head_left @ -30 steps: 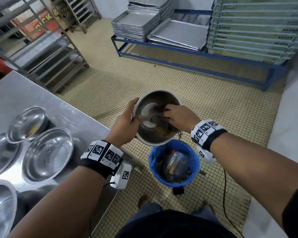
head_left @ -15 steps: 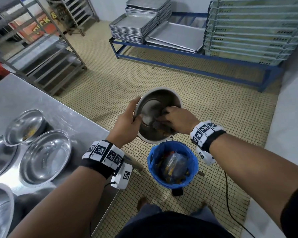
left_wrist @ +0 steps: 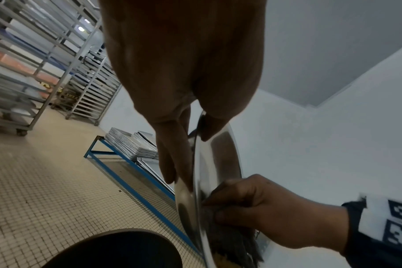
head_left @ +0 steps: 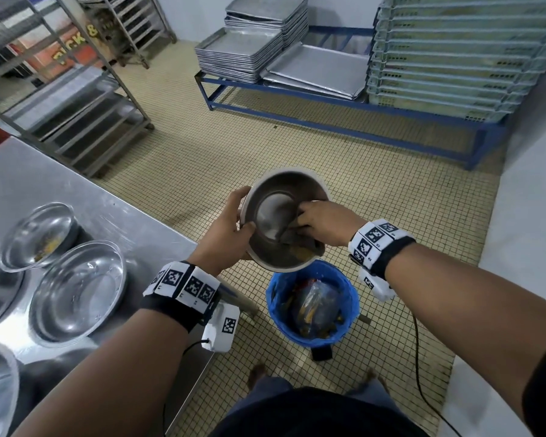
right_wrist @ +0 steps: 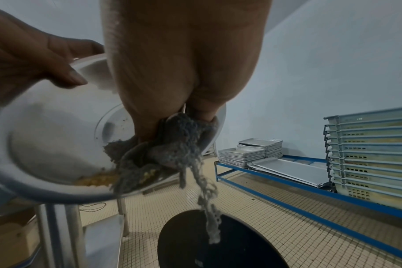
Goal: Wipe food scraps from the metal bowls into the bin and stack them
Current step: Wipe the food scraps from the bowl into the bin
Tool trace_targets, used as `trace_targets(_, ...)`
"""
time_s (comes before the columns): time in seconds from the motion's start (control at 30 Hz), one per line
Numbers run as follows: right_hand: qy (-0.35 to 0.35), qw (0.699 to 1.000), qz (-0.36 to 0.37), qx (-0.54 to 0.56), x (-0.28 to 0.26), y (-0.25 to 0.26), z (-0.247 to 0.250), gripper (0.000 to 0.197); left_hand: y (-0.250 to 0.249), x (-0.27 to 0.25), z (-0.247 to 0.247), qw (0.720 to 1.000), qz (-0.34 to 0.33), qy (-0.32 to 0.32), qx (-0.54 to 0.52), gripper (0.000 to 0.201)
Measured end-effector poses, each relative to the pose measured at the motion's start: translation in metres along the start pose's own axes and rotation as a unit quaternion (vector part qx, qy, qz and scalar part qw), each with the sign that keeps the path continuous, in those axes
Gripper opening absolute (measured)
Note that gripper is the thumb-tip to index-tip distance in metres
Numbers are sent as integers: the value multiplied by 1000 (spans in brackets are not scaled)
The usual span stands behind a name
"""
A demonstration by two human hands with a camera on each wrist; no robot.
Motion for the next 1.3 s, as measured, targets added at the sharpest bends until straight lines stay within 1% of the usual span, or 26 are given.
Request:
trace_targets(0.13, -7, 1000, -9, 6, 5, -1, 3, 34, 1, -2, 1, 1000, -1, 7, -12, 66)
trace_targets(0.2, -4, 1000, -5, -7, 7, 2, 1, 33, 4, -1, 4, 1000, 1, -4, -19, 67)
trace_targets(0.3, 24, 999, 8, -31, 6, 6, -9, 31, 7, 0, 8, 999, 0, -29, -14, 66)
trace_targets(0.4, 15, 999, 18, -23, 7, 4, -6, 26, 8, -1, 11, 999, -8, -47, 20, 65)
trace_targets(0.47, -26, 1000, -6, 14, 9, 2, 9, 27, 10, -1, 10, 999, -7, -46, 23, 64)
trace_targets(0.57, -147, 987, -23, 58, 13, 8, 38, 31, 10, -1, 4, 999, -7, -35, 39, 69)
trace_targets(0.6, -167, 984, -22, 56, 14, 13, 41, 31, 9, 0, 2, 999, -10, -34, 36, 71)
trace_targets(0.63, -170, 984, -19, 45, 17, 17, 40, 30, 8, 0, 1, 999, -12, -33, 28, 72)
trace_targets(0.7, -143, 989, -15, 26, 22, 23, 28, 32, 7, 1, 0, 999, -17, -29, 24, 71)
trace_targets(0.8, -81, 996, -17, 41, 23, 24, 13, 35, 8, 1, 2, 999, -23, -30, 22, 67)
trace_targets(0.9, -25, 999, 10, 22, 18, 22, -4, 35, 8, 1, 5, 999, -26, -37, 5, 67)
trace_targets(1.0, -10, 1000, 12, 13, 13, 18, -12, 35, 4, 3, 5, 998, -36, -38, 28, 68)
trace_targets(1.1, 3, 1000, 17, 19, 11, 13, -18, 42, 3, 5, 2, 996, -43, -38, 64, 67)
trace_targets(1.2, 8, 1000, 22, 7, 6, 8, -21, 33, 2, 5, -1, 994, -52, -43, 86, 66)
trace_targets(1.3, 25, 1000, 19, -2, 2, -1, -26, 32, 3, 5, -1, 993, -54, -45, 95, 65)
Point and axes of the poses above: each hand's wrist, its own x-axis towards the middle knuckle, its own z-axis out of the back of the hand, y = z × x, the point moved 6 cm from there along x, towards the middle knuckle, and after that the axes turned 2 degrees about -z, right-handed, at the moved point
